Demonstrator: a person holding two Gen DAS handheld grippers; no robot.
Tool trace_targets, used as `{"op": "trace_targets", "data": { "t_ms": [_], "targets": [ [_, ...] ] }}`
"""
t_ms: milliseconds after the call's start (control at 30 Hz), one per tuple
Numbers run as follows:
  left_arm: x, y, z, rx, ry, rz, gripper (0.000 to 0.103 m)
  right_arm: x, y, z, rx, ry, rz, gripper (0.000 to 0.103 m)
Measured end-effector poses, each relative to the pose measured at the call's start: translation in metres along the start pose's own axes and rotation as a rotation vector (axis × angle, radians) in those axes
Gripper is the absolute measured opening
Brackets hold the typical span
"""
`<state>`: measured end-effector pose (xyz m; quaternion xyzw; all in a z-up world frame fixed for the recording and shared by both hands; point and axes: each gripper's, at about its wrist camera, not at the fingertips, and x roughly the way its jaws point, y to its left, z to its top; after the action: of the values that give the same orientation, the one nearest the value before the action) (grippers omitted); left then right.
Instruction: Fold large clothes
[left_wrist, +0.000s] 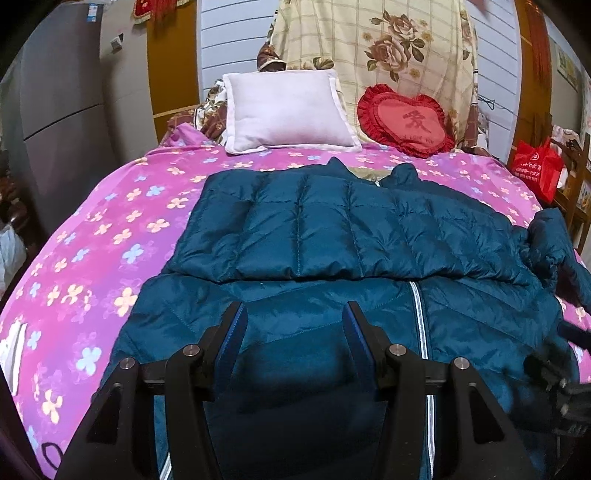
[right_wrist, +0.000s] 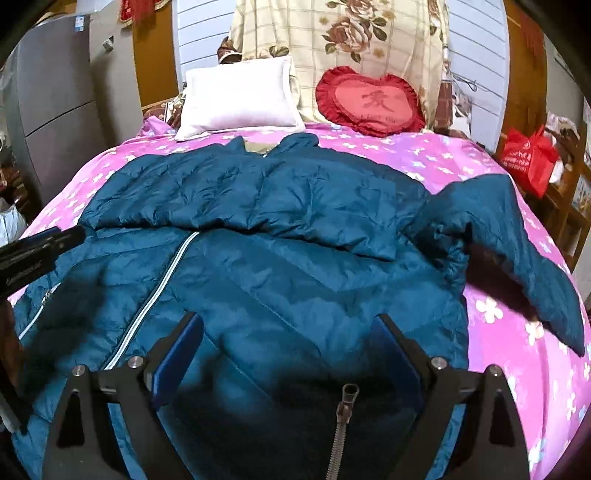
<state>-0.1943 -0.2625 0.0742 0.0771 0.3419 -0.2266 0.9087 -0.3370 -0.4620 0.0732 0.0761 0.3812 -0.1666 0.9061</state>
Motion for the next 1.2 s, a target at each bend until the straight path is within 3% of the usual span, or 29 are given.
{"op": "trace_targets", "data": {
  "t_ms": [167,633,1200],
  "targets": [
    [0.004,-0.003,0.002,0.012,0.003,-0.005,0.032,0.006,0.003,-0.008,0.002,0.026,0.015,0.095],
    [0.005,0.004,-0.003,-0.009,0.011,-0.008,0.032,-0.005,0.007,-0.010,0.012,-0.027,-0.001,0.095],
    [0.004,-0.004,-0.007,-0.023,0.023,-0.075,0.032,0.001,-0.005,-0.008,0.069,-0.020,-0.053,0.095]
  ]
}}
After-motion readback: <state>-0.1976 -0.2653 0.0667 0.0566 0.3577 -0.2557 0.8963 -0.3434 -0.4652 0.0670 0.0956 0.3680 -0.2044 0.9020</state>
